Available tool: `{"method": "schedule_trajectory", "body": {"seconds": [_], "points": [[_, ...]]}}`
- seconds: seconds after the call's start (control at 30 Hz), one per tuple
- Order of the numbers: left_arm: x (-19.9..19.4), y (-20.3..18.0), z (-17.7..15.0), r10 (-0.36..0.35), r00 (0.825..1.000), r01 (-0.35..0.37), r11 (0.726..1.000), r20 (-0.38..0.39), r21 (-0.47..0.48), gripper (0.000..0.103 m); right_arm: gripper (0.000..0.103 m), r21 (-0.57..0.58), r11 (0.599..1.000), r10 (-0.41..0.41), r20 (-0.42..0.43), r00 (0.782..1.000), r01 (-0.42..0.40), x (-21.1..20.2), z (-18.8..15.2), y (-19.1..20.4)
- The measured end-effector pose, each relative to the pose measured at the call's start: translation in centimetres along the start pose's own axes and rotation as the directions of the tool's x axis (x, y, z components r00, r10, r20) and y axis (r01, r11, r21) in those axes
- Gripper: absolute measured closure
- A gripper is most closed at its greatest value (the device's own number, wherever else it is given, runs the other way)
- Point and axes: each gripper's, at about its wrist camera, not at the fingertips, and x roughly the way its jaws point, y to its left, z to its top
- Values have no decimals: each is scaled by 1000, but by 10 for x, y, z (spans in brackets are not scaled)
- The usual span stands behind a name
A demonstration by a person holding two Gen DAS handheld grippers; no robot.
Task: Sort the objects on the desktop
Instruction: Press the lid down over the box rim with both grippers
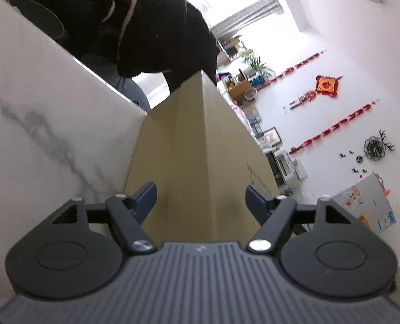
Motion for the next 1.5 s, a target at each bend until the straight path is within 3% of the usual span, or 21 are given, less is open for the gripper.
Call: {"method": "schedule_trajectory", "body": {"seconds": [0.27, 0.4, 0.87, 1.3, 1.43, 1.5], "points": [[-4, -10, -14, 40, 999, -41, 998, 33, 37, 31, 30, -91, 995, 21, -65, 998, -27, 16, -3, 16], [-7, -21, -23, 75, 995, -80, 994, 68, 79, 33, 29, -138, 990, 13, -92, 996, -25, 18, 0, 23], [-17, -45, -53, 188, 962, -210, 973, 196, 95, 33, 28, -195, 978, 34, -192, 981, -72, 28, 16, 26], [-29, -48, -53, 212, 957, -234, 967, 198, 98, 33, 27, -186, 979, 46, -193, 980, -82, 16, 8, 28], [-30, -54, -52, 233, 950, -261, 958, 206, 118, 30, 14, -239, 971, -26, -141, 990, -8, 5, 5, 37], [-33, -58, -53, 257, 941, -289, 949, 221, 127, 23, 12, -271, 962, -68, -114, 991, 35, 0, 3, 42]]}}
